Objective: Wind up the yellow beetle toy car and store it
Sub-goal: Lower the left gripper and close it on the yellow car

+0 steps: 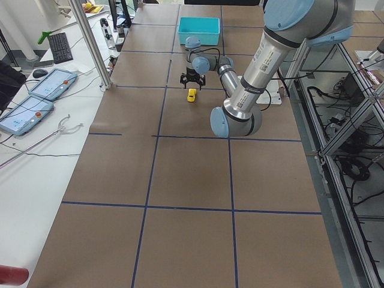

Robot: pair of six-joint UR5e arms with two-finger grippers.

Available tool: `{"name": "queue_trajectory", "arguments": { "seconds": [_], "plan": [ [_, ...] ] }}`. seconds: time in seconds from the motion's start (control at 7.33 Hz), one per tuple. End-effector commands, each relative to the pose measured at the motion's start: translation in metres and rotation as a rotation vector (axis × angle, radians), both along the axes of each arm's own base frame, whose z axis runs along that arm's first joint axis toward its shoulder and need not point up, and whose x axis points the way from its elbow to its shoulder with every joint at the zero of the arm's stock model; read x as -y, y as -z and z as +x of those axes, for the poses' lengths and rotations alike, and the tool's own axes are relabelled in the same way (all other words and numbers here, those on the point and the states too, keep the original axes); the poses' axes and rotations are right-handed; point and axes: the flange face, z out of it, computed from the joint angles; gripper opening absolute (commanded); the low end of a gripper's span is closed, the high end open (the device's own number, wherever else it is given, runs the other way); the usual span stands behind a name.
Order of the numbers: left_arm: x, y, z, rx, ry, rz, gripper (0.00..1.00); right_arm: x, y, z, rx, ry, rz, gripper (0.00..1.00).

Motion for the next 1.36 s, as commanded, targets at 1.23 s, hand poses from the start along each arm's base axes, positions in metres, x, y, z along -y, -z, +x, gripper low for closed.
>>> {"name": "queue_trajectory", "arguments": {
  "seconds": [1.23],
  "plan": [
    [0.008,-0.021,0.046,0.015,-0.021,-0.004,0.82,-0.001,-0.001,0.000,0.000,0.000,-0.001,1.00]
  ]
}}
